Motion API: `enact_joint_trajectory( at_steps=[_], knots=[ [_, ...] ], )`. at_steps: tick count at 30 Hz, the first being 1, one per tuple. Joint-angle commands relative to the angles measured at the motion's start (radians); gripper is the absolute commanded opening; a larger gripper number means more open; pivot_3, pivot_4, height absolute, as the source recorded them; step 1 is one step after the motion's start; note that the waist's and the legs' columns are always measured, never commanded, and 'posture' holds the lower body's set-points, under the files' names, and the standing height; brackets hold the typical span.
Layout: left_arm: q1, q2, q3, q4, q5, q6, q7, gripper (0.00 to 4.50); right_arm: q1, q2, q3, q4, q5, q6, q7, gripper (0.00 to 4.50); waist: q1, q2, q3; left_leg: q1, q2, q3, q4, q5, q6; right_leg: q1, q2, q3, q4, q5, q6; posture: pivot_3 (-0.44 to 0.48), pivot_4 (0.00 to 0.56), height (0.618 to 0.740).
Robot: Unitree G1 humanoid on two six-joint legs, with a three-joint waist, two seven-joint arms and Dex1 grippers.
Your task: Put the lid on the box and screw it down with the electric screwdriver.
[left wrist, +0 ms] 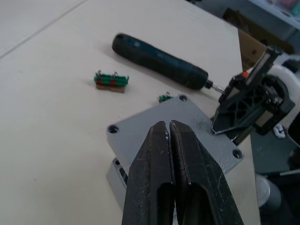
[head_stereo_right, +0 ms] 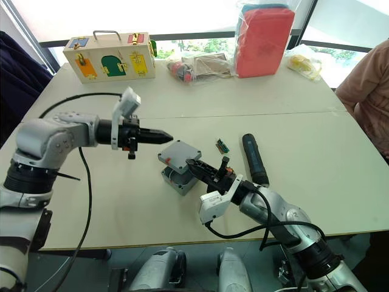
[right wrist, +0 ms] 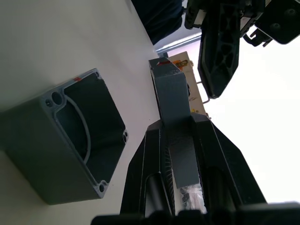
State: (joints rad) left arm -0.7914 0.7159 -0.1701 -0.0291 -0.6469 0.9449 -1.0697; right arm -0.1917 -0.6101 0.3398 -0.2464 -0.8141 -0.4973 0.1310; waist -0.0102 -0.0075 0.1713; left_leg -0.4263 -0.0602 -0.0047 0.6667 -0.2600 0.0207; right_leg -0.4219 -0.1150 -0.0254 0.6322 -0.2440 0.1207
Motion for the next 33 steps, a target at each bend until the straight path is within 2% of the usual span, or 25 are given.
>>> enact_joint_trajectory(
  at_steps=[1,15,30,33],
  knots=[
    [0.013,0.003,-0.019,-0.029,0.052,-0.073,-0.027,0.08,0.007,0.014,-0.001,-0.009,-0.02,-0.017,-0.02,0.13,0.0,0.0,0.0,0.0,0.0,0.0,0.0,0.0,0.0,0.0,0.0,0.0,0.0,0.0,0.0,0.0,0.15,0.74],
    [0.049,-0.057,-0.085,0.025,0.182,-0.18,-0.063,0.08,0.028,0.034,0.019,0.032,-0.084,-0.025,-0.028,0.13,-0.001,0.0,0.0,0.0,0.0,0.0,0.0,0.0,0.0,0.001,0.0,0.0,0.0,0.0,0.0,0.0,0.15,0.74],
    [0.096,-0.06,-0.137,-0.005,0.27,-0.242,-0.102,0.08,0.064,0.033,0.041,0.032,-0.115,-0.03,-0.042,0.13,0.001,0.0,-0.001,0.003,0.0,0.0,0.0,0.0,0.001,0.004,0.0,-0.001,0.0,0.0,0.0,0.0,0.15,0.74],
    [0.109,-0.054,-0.175,-0.023,0.307,-0.274,-0.11,0.08,0.071,0.033,0.044,0.036,-0.116,-0.03,-0.044,0.13,0.001,0.0,-0.001,0.005,0.0,-0.001,0.0,0.0,0.001,0.006,0.0,-0.001,-0.001,0.0,0.0,0.0,0.15,0.74]
  ],
)
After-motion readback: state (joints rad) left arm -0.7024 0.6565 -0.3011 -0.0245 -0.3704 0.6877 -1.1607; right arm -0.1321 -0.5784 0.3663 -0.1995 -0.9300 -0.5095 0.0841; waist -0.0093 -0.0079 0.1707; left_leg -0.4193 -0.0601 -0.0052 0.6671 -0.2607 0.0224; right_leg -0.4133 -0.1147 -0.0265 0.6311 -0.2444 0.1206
